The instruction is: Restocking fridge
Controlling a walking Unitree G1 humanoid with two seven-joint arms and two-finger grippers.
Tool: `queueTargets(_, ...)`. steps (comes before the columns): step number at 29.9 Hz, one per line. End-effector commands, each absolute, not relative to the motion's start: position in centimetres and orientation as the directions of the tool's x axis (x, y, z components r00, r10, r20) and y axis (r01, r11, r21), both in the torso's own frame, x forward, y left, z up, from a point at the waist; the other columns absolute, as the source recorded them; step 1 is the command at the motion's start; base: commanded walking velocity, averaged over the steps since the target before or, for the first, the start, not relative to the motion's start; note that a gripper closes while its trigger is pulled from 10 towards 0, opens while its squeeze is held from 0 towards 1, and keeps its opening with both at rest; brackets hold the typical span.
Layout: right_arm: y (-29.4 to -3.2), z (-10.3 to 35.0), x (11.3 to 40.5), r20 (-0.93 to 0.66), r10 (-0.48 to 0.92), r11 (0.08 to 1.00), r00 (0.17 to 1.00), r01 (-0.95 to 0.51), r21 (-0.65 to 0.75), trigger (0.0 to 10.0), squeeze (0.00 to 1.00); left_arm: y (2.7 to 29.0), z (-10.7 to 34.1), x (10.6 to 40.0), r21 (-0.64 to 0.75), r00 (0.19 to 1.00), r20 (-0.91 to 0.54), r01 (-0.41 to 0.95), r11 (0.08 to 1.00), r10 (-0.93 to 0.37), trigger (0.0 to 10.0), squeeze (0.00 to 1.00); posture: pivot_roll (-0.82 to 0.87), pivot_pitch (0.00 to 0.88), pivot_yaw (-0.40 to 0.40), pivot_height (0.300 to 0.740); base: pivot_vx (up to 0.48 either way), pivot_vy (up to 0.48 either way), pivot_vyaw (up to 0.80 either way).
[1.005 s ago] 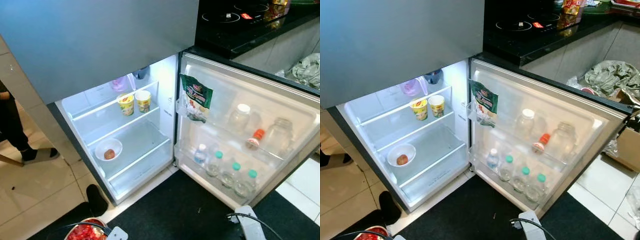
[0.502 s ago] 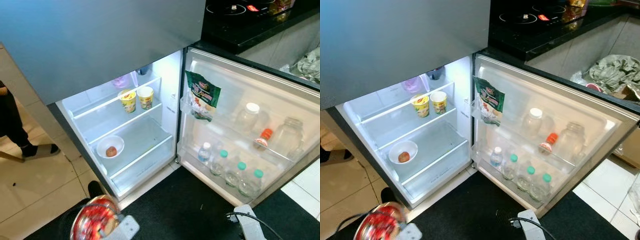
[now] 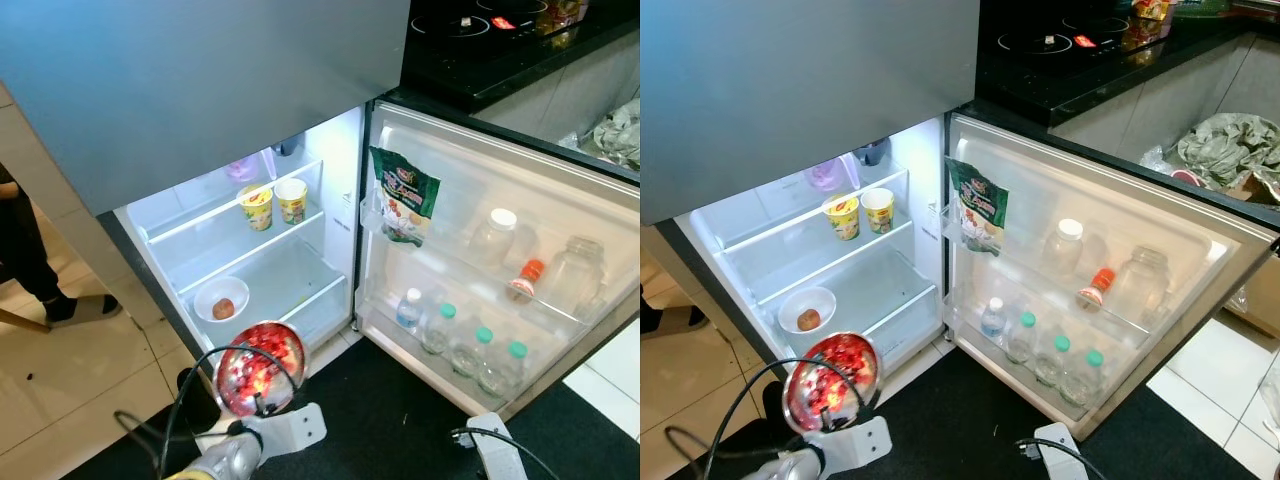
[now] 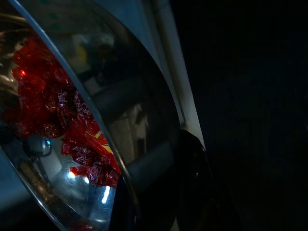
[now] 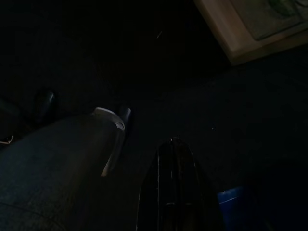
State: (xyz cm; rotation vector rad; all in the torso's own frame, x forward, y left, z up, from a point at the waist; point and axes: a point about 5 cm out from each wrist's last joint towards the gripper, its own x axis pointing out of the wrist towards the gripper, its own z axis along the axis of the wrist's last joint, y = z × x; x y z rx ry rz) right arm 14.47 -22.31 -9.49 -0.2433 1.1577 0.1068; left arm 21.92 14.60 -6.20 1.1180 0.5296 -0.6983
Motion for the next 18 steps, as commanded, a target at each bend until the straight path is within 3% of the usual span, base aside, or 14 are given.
queueTargets(1, -22.23, -9.46, 14.59, -0.912, -0.045, 0.973, 0.408, -0.191, -0.134, 10.0, 0.00, 14.35, -6.20, 21.99, 0.617, 0.667, -0.704, 0.744, 0.254, -0.243, 10.0, 0.00, -0.05, 0.000, 0.030, 0.740, 0.000, 0.000, 0.00)
queueTargets(18, -21.37, -9.22, 15.49, -0.899, 0.018, 0.966, 0.437, -0.239, -0.097, 10.0, 0.00, 15.13, -6.41, 21.74, 0.614, 0.665, -0.716, 0.745, 0.262, -0.211, 10.0, 0.00, -0.04, 0.000, 0.037, 0.740, 0.441, 0.000, 0.00)
